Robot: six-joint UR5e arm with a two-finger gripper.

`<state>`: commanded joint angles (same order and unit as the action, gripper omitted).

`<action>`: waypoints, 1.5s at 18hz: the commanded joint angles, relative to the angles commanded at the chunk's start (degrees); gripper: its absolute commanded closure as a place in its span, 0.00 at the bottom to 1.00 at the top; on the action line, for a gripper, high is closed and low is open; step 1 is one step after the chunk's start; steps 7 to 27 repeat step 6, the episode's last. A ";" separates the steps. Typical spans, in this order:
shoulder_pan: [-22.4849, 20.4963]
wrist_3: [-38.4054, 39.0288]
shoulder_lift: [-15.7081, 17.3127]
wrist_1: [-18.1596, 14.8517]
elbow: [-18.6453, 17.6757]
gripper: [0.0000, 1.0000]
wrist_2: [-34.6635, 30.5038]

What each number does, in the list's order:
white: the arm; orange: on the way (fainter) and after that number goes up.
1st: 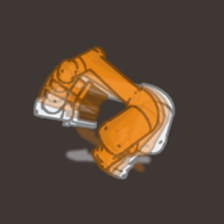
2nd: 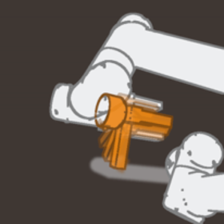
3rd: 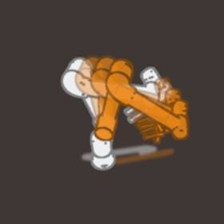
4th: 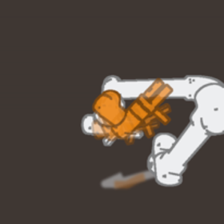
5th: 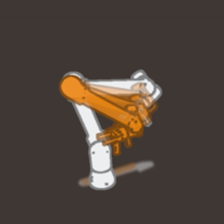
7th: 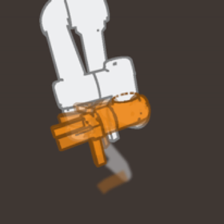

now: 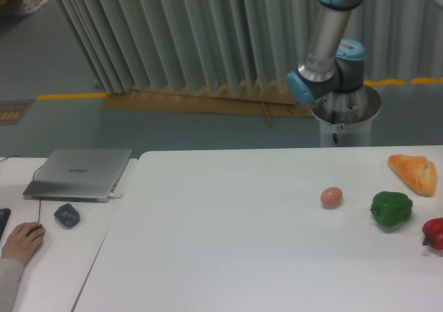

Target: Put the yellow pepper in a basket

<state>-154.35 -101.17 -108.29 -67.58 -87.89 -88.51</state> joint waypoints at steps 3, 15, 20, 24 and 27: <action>3.18 1.24 2.81 -3.52 -2.62 0.00 0.61; 3.97 2.11 5.27 -3.44 -5.18 0.00 2.72; 3.97 2.11 5.27 -3.44 -5.18 0.00 2.72; 3.97 2.11 5.27 -3.44 -5.18 0.00 2.72; 3.97 2.11 5.27 -3.44 -5.18 0.00 2.72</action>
